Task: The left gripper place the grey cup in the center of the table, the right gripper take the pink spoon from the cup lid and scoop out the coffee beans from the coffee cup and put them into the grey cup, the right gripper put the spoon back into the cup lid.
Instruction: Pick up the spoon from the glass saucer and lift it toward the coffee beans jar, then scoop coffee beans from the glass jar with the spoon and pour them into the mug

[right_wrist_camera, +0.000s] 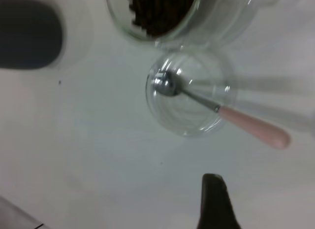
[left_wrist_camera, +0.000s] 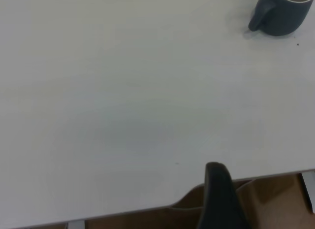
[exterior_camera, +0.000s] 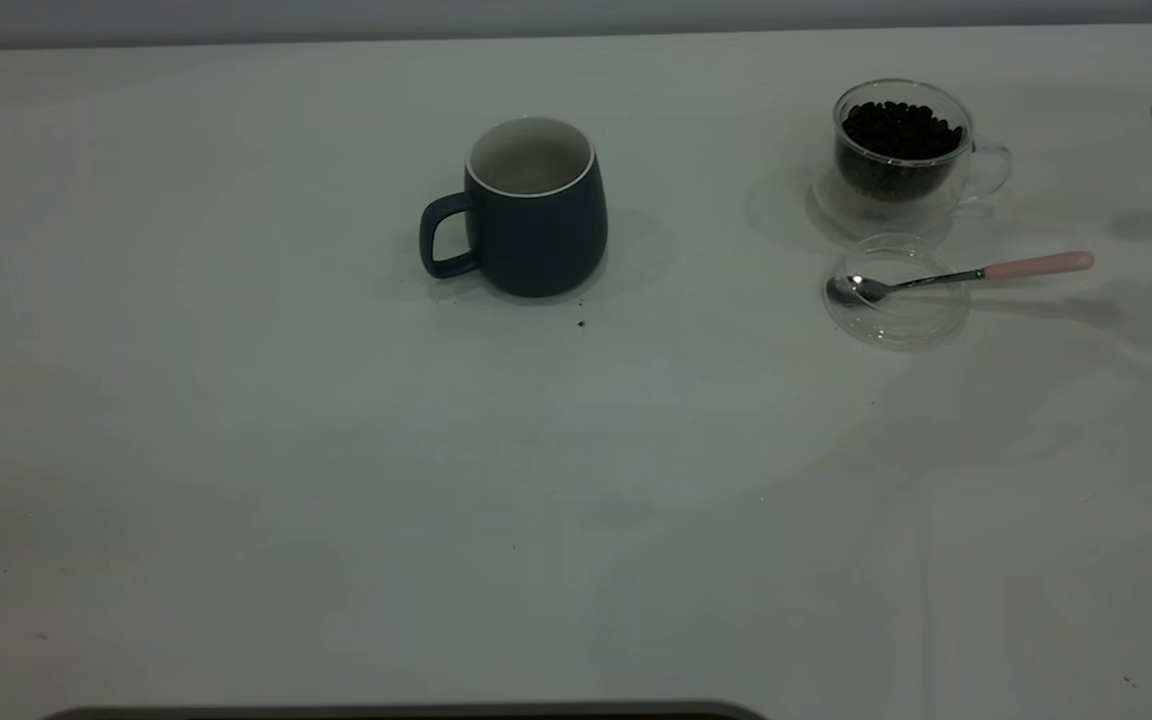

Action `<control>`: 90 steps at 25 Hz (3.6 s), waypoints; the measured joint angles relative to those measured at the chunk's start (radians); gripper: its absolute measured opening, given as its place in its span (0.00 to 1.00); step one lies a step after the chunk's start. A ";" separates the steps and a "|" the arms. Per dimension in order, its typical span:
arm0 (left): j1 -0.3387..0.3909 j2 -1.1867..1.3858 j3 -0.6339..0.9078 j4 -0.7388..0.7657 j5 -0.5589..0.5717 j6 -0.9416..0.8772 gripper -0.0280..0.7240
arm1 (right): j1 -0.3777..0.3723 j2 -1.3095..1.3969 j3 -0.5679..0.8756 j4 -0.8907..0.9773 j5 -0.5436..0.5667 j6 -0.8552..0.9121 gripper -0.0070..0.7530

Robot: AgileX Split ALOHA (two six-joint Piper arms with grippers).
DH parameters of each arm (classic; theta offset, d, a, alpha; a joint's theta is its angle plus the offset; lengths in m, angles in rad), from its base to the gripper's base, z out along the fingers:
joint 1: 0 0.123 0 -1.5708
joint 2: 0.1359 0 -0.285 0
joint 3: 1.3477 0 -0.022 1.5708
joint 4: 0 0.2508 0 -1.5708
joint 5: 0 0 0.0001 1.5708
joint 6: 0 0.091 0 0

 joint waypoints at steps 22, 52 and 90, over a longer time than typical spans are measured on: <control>0.000 0.000 0.000 0.000 0.000 0.002 0.72 | 0.001 0.267 -0.008 0.311 -0.060 -0.205 0.71; 0.000 0.000 0.000 0.000 0.000 -0.001 0.72 | 0.040 0.330 -0.009 0.390 0.014 -0.266 0.48; 0.000 0.000 0.000 0.000 -0.001 0.002 0.72 | 0.031 0.063 -0.008 0.452 -0.042 -0.371 0.14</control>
